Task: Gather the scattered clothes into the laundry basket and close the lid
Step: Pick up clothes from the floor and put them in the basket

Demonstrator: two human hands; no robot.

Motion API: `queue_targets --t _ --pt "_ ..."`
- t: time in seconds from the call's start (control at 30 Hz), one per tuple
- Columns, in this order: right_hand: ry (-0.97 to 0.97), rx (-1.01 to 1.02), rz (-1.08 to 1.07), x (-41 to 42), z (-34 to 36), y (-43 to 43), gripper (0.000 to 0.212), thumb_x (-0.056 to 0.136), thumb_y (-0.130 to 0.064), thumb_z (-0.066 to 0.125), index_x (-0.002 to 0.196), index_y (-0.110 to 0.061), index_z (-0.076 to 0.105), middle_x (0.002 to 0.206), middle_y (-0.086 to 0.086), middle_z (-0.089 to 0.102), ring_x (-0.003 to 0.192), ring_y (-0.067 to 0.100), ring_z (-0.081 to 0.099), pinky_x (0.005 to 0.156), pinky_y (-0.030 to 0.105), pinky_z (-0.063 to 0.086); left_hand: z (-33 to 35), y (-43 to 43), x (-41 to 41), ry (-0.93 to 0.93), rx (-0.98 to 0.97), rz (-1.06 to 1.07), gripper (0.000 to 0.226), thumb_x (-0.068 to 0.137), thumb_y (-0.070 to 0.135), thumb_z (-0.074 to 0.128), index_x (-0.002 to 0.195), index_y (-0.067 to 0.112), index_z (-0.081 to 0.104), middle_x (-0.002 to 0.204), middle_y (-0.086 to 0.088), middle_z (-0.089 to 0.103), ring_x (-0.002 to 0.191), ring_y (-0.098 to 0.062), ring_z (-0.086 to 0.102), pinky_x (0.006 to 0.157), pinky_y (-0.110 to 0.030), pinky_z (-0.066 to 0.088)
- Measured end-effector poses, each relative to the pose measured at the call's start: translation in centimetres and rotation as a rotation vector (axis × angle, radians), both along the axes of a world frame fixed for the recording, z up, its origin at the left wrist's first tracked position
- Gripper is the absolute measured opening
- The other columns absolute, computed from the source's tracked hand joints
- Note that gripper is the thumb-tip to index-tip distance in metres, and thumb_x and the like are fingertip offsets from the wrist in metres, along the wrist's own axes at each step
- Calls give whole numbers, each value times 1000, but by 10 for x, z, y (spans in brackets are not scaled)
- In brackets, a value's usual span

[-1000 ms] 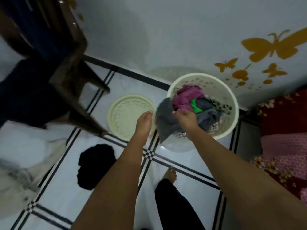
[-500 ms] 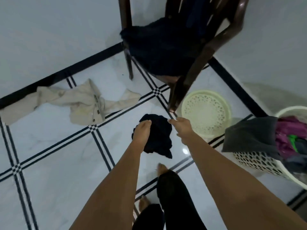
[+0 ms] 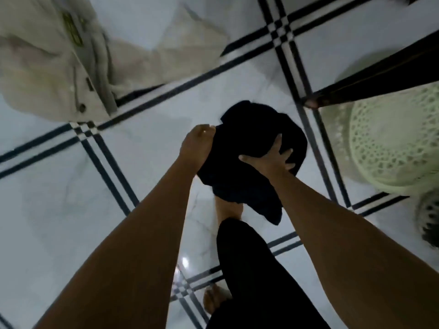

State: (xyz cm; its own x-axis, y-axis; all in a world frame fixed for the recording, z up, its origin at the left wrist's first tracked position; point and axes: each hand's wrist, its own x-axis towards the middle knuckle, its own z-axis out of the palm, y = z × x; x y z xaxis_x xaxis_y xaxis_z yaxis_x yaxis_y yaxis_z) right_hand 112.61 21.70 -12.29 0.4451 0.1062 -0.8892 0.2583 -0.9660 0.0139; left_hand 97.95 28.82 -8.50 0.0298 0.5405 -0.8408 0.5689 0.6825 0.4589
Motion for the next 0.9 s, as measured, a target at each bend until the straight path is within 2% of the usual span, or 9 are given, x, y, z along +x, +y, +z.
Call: queue_targets --t 0.07,0.17,0.27,0.33,0.4,0.47,0.57,0.73,0.9 --pt "-21 -37 77 -7 -42 -2 132 65 -53 78 146 -35 -24 157 22 -20 144 49 -7 113 62 14 -43 -1 -7 12 -33 -15 40 96 34 39 126 13 54 132 -11 57 122 -29 52 107 -43 39" --pt "-141 -37 139 -10 -79 -7 126 71 -43 78 148 -33 -21 154 27 6 138 49 23 106 60 32 -84 -13 -19 36 -65 38 38 97 30 38 127 13 53 131 -9 56 120 -26 52 107 -40 40" --pt "-108 81 232 -20 -86 -3 83 86 -23 64 150 -12 12 138 27 43 120 43 50 92 47 46 -94 -21 -37 47 -99 112 27 96 25 39 108 17 61 109 -1 61 103 -19 50 87 -28 42" --pt "-89 174 327 -31 -69 11 44 88 -13 56 129 -1 43 120 26 57 105 40 58 75 39 47 -78 -18 -45 49 -120 178 22 96 23 39 87 25 59 86 9 53 94 -15 45 78 -26 38" --pt "-84 280 320 -49 -40 46 31 86 -11 54 115 -1 51 113 25 60 98 40 60 72 38 47 -50 4 -58 54 -91 227 28 96 24 40 71 31 49 76 15 44 82 -12 44 78 -29 38" --pt "-75 358 298 -72 -4 90 32 85 -11 53 116 -3 51 115 23 59 96 39 59 78 40 50 -20 34 -78 48 -55 326 20 97 28 40 85 27 57 86 12 48 83 -11 46 89 -33 38" --pt "-80 452 279 -108 50 155 38 86 -13 54 123 -5 49 122 20 56 101 40 58 84 42 50 15 86 -118 82 24 430 39 94 28 44 130 13 49 127 -4 52 120 -25 47 103 -40 37" --pt "-138 489 179 -162 108 228 47 90 -11 51 136 -8 41 138 23 39 115 43 50 99 47 46 46 169 -190 140 106 406 73 85 30 62 145 10 26 151 -13 32 135 -31 37 109 -40 36" --pt "-227 471 -9 -213 94 292 51 92 -10 51 141 -9 37 142 24 35 120 43 47 104 45 40 19 262 -256 363 112 224 110 73 44 73 150 14 1 158 -18 9 146 -34 10 119 -48 14"
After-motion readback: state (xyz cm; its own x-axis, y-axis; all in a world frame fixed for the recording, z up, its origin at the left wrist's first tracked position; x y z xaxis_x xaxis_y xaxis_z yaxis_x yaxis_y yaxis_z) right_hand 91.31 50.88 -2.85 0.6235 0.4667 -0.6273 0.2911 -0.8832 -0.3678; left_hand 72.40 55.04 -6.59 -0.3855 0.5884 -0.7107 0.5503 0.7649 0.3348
